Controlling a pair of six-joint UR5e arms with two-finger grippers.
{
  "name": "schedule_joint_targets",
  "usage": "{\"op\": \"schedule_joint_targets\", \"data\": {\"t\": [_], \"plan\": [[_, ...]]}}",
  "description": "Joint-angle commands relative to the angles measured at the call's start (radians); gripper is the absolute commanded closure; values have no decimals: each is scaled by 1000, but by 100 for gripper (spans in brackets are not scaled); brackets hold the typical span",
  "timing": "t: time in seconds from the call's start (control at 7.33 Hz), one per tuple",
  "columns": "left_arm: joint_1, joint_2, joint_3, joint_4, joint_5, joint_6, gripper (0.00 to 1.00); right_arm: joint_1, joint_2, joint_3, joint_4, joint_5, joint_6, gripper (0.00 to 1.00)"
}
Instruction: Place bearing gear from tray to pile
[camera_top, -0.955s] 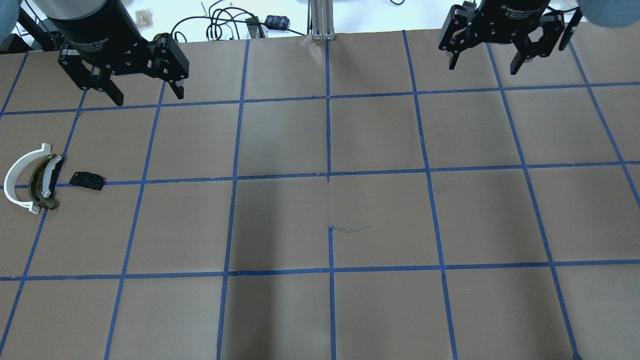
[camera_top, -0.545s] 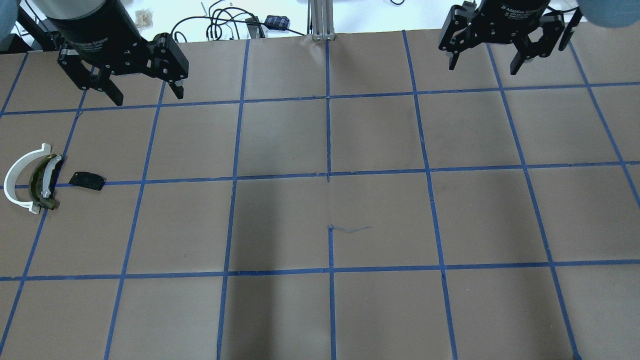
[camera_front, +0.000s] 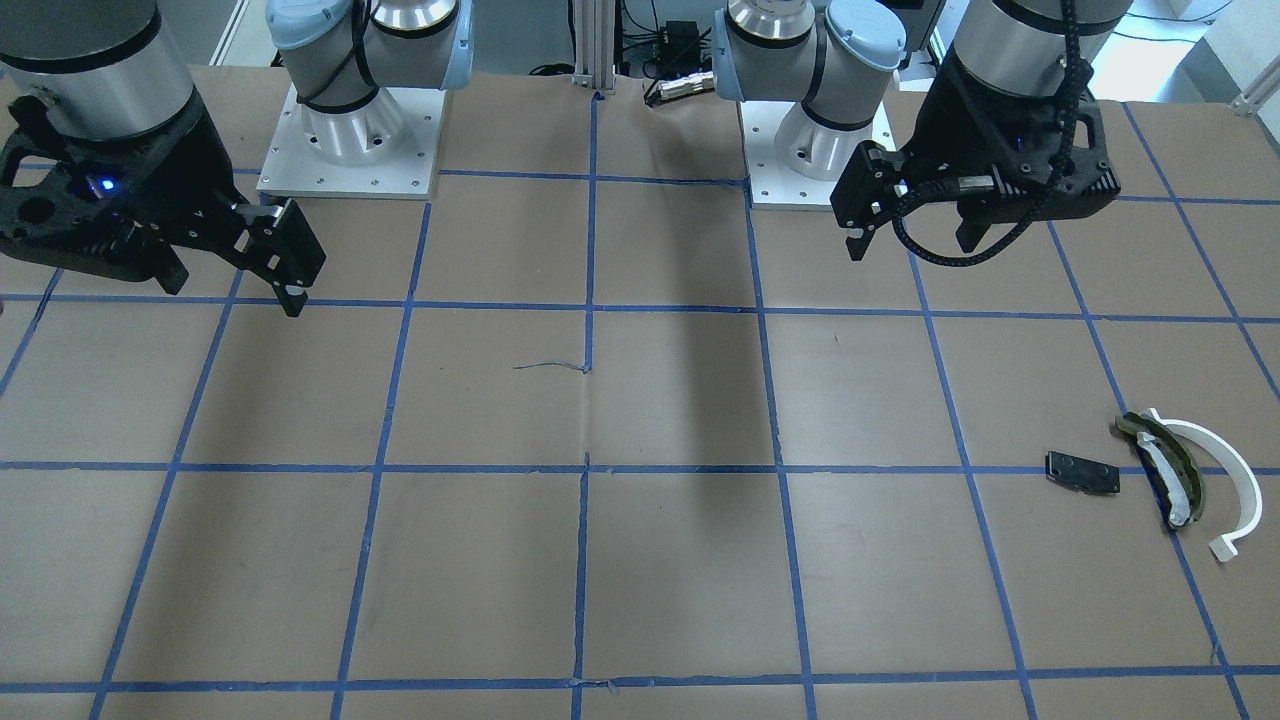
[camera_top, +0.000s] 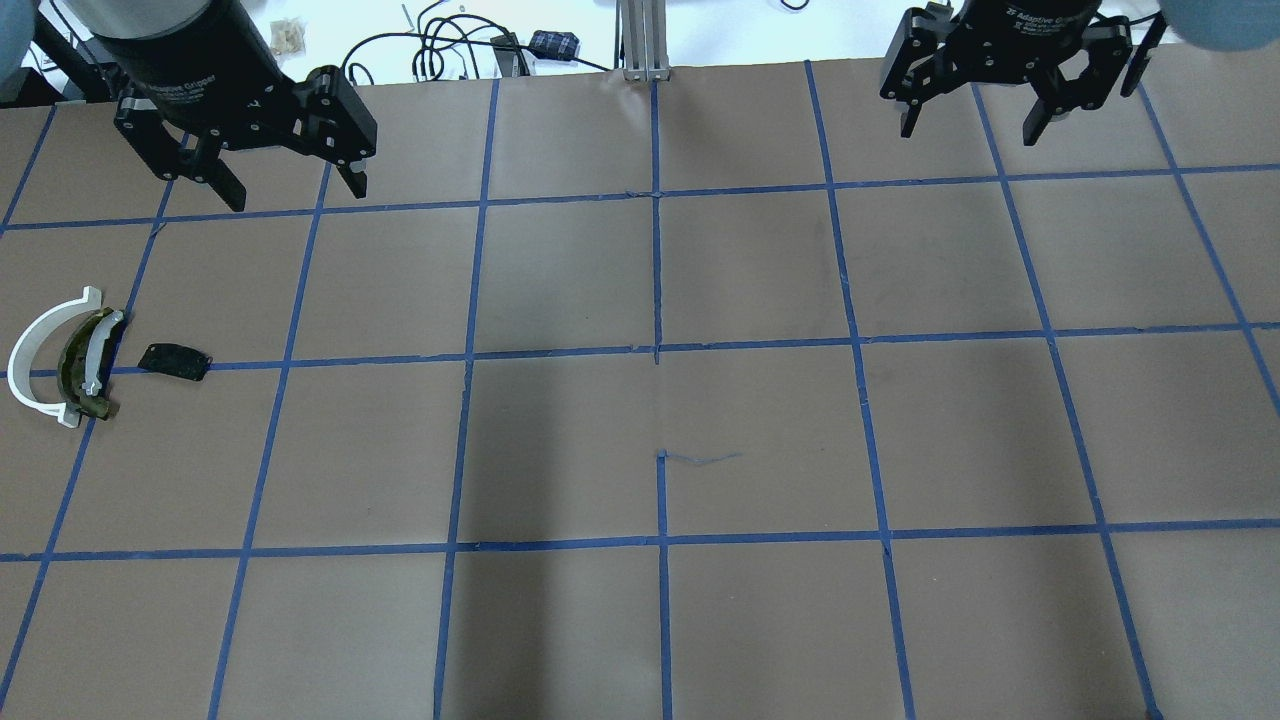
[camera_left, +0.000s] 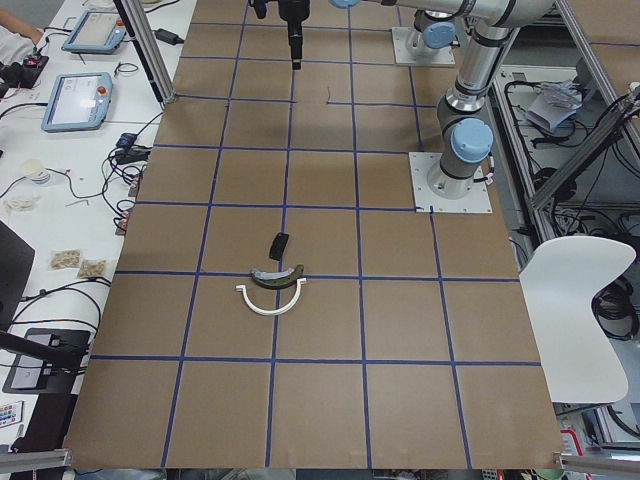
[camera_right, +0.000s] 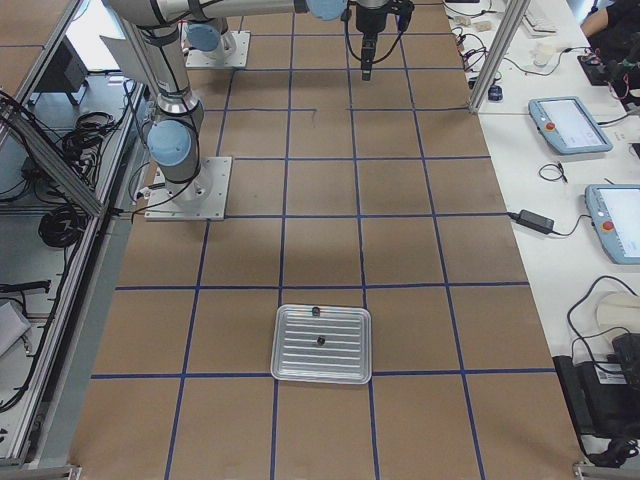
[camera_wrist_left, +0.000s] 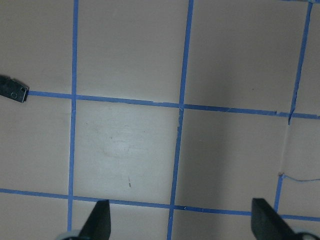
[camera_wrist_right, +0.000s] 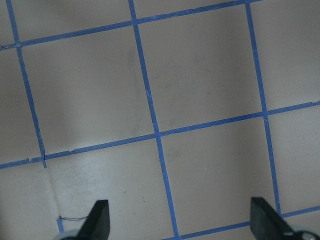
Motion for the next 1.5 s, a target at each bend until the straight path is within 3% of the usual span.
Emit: {"op": "schedule_joint_targets", "data": {"t": [0.0,0.41,0.68,0.82,1.09,1.36], "plan": [[0,-1,0,0,0,0,0,-68,-9,-4,12,-14,-156,0],[0,-1,-2,0,0,0,0,-316,-17,-13,34,-55,-785,0],[0,1,0,0,0,0,0,-634,6,4,102,-46,-1323,0],[0,1,-2,0,0,0,0,-750,71,19,68,-47,-1577,0],[-2,1,-2,0,0,0,0,-907,252,22,-239,-54,-1937,0],[0,10,-20,17,0,0,0,-1010,387,39,-295,-40,-2147,0]]}}
